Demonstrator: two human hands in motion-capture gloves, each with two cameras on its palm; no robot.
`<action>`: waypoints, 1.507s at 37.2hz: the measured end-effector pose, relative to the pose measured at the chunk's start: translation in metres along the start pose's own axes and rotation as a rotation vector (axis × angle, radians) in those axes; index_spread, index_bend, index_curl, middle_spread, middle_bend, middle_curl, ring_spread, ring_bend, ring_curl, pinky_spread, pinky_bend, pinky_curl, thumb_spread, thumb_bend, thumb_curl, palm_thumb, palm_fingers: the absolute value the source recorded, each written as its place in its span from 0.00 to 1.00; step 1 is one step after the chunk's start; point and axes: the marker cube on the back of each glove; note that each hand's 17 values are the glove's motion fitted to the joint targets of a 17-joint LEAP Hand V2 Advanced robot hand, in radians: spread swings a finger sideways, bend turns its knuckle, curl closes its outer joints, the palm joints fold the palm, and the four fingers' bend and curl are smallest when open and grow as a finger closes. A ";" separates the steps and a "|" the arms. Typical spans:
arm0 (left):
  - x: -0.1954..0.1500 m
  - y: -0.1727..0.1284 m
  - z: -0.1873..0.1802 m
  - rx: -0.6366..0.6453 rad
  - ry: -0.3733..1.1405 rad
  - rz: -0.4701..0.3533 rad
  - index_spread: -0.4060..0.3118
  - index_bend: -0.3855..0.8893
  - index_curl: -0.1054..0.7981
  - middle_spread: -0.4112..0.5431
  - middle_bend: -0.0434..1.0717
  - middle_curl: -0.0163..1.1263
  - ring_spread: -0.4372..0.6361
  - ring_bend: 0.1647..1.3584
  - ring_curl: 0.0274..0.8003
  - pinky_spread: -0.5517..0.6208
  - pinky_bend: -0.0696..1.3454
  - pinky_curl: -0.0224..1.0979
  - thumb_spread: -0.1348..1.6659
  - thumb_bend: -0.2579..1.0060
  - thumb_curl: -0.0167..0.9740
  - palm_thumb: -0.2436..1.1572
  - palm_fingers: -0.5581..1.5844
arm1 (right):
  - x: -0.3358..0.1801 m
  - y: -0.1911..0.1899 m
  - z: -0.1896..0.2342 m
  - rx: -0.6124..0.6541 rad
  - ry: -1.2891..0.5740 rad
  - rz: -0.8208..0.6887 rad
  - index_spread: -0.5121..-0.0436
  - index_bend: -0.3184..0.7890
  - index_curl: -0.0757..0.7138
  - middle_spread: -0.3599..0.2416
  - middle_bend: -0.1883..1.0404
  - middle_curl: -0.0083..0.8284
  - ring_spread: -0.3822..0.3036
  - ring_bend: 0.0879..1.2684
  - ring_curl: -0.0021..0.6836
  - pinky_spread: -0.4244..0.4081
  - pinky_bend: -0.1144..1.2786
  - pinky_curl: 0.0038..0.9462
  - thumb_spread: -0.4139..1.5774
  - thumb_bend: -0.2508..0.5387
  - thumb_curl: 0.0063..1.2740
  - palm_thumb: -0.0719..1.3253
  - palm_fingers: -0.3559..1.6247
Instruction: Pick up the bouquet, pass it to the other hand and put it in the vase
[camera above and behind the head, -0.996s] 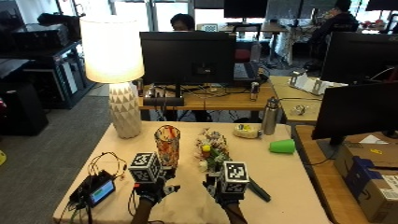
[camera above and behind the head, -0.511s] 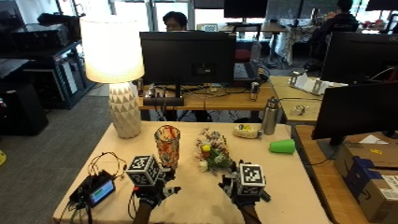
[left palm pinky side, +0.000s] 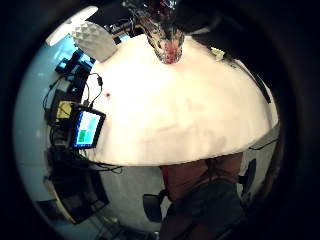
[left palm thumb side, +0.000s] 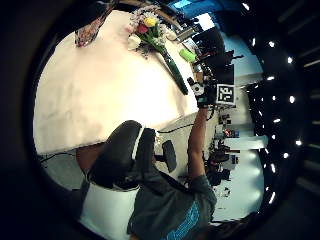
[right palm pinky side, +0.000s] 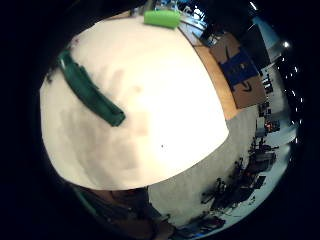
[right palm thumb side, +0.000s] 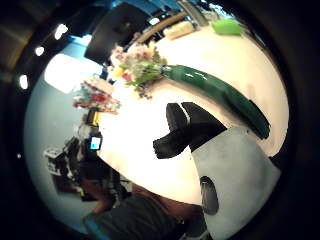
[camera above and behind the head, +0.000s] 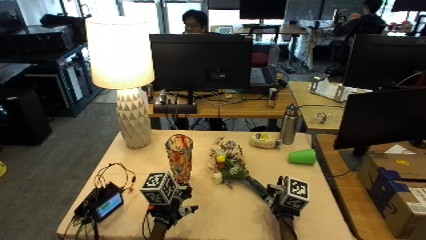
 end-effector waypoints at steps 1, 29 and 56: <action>0.000 0.000 0.001 -0.006 0.001 -0.001 0.41 0.42 0.45 0.47 0.20 0.28 0.63 0.33 0.32 0.89 0.27 0.29 0.65 0.18 0.32 0.36 0.42 | 0.004 -0.003 0.006 -0.014 -0.001 0.007 0.33 0.39 0.37 0.66 0.32 0.39 0.82 0.17 0.36 0.93 0.42 0.36 0.77 0.30 0.24 0.45 0.24; -0.006 -0.001 0.016 -0.046 0.025 -0.011 0.41 0.42 0.46 0.47 0.20 0.29 0.65 0.33 0.34 0.88 0.27 0.31 0.65 0.18 0.32 0.37 0.41 | 0.002 -0.021 0.054 0.010 0.194 0.088 0.50 0.36 0.43 0.42 0.43 0.49 0.43 0.37 0.49 0.53 0.49 0.38 0.73 0.40 0.35 0.73 0.79; 0.069 -0.051 -0.057 0.132 0.469 0.174 0.41 0.40 0.46 0.46 0.21 0.30 0.61 0.34 0.35 0.86 0.28 0.32 0.65 0.19 0.33 0.38 0.44 | -0.076 0.003 -0.053 0.368 -0.690 -0.007 0.52 0.44 0.56 0.30 0.63 0.66 0.25 0.63 0.75 0.16 0.60 0.50 0.47 0.28 0.50 0.76 0.85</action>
